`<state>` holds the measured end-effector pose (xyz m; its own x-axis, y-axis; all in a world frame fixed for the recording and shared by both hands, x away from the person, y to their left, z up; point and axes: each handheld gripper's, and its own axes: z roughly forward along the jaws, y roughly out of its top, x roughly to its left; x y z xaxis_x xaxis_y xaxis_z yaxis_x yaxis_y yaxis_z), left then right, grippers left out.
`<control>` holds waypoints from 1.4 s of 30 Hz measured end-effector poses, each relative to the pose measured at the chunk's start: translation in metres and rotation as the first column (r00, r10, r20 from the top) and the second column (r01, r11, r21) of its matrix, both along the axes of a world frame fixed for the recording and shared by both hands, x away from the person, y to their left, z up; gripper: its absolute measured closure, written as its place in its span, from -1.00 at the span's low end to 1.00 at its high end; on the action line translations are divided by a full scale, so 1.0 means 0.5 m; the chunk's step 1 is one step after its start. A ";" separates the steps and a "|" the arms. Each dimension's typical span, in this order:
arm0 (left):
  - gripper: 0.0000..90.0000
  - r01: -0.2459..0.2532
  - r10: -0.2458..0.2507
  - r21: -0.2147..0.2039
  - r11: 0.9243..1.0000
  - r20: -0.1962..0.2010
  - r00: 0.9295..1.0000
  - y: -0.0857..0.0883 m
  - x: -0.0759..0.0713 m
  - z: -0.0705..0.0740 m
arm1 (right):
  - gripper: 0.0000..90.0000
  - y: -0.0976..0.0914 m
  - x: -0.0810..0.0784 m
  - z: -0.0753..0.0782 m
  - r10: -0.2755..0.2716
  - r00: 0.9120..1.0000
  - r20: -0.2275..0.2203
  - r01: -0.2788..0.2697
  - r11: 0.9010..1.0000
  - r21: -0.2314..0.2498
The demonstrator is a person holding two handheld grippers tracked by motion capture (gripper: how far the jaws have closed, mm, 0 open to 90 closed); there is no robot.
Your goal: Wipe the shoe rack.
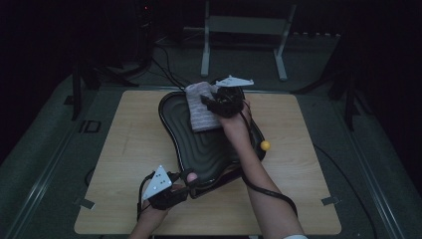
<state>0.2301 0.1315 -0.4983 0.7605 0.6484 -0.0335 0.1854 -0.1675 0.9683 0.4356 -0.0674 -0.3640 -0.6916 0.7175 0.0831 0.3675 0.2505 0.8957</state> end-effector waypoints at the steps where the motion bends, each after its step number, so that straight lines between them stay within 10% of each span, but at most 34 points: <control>1: 0.34 0.001 -0.001 -0.018 1.000 -0.025 1.000 0.002 0.003 0.001 | 0.53 0.007 0.002 0.000 -0.017 1.000 0.002 0.017 1.000 0.003; 12: 0.34 -0.005 0.005 0.008 1.000 -0.002 1.000 0.007 0.003 0.001 | 0.51 0.049 0.015 -0.036 -0.021 1.000 0.005 0.021 0.998 -0.063; 42: 0.34 -0.002 0.002 0.001 1.000 -0.007 1.000 0.008 0.005 0.001 | 0.51 -0.009 -0.072 -0.087 -0.018 1.000 0.001 0.018 0.991 -0.134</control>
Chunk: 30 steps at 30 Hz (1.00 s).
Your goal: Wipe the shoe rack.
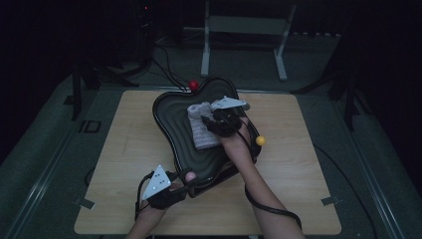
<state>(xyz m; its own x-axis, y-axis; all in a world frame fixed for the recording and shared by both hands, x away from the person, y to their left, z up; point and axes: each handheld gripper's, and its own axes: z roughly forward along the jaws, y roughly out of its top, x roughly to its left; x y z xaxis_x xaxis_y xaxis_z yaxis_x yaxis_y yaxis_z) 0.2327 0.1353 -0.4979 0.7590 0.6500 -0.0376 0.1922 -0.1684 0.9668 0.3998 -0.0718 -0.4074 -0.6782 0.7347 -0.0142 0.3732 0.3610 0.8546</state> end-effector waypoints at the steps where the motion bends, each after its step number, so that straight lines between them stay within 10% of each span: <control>1: 0.34 0.000 0.000 0.000 1.000 0.000 1.000 0.000 0.000 0.000 | 0.51 -0.003 -0.004 -0.003 -0.001 1.000 0.000 0.001 1.000 0.001; 30: 0.34 -0.006 0.006 -0.003 1.000 -0.004 1.000 -0.001 -0.002 0.000 | 0.51 -0.077 -0.101 -0.064 0.014 1.000 -0.008 -0.014 0.999 -0.030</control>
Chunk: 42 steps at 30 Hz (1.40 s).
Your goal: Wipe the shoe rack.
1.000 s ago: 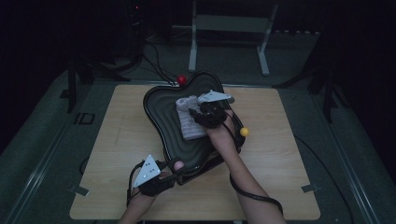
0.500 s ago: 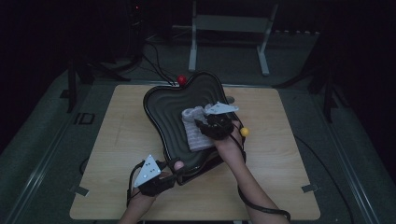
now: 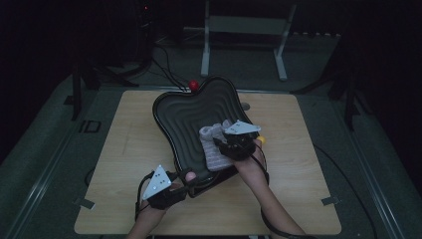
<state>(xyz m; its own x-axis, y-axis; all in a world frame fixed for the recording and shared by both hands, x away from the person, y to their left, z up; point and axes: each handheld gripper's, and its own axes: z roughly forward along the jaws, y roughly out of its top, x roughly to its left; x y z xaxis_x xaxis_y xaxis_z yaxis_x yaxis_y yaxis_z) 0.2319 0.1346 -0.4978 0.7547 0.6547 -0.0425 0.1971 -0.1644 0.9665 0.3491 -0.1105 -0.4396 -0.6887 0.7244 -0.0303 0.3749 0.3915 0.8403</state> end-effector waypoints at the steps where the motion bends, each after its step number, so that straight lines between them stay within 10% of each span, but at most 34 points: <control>1: 0.34 0.000 0.000 0.000 1.000 0.000 1.000 0.000 0.000 0.000 | 0.51 -0.002 -0.004 -0.002 -0.002 1.000 -0.001 0.002 1.000 0.004; 25: 0.34 -0.003 0.003 0.001 1.000 0.000 1.000 -0.001 -0.001 0.000 | 0.51 -0.045 -0.047 -0.026 0.026 1.000 0.004 -0.026 0.999 0.043; 42: 0.34 0.000 0.000 0.004 1.000 -0.001 1.000 0.000 0.000 0.001 | 0.49 0.065 0.069 0.115 0.090 0.992 0.091 -0.095 0.994 0.053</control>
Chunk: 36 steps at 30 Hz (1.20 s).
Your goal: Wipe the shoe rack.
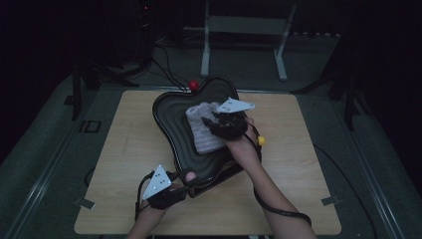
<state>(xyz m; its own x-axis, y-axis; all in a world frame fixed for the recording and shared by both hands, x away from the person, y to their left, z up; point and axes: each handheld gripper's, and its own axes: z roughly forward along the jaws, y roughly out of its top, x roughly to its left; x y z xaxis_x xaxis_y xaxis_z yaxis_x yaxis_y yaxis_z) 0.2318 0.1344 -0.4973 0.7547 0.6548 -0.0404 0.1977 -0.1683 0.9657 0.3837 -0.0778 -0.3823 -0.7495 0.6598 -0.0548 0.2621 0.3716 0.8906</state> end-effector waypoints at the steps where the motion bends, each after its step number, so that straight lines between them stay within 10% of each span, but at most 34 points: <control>1: 0.35 -0.001 0.001 0.002 1.000 -0.001 1.000 0.000 0.000 0.001 | 0.48 0.015 0.019 0.012 0.004 1.000 -0.003 -0.004 1.000 0.005; 17: 0.35 0.003 -0.003 0.006 1.000 -0.004 1.000 0.000 0.001 0.002 | 0.47 0.079 0.114 0.009 -0.034 0.998 -0.051 0.031 0.998 -0.049; 36: 0.35 0.000 0.000 0.012 1.000 -0.005 1.000 0.000 0.001 0.002 | 0.47 0.036 0.046 -0.035 -0.035 0.998 -0.059 0.032 0.997 -0.065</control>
<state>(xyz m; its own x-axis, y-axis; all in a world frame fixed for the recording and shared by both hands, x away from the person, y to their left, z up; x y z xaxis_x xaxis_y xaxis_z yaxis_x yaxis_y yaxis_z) 0.2321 0.1343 -0.4961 0.7543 0.6555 -0.0363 0.2025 -0.1798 0.9626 0.4068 -0.0600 -0.3996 -0.7302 0.6811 -0.0531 0.3274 0.4172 0.8478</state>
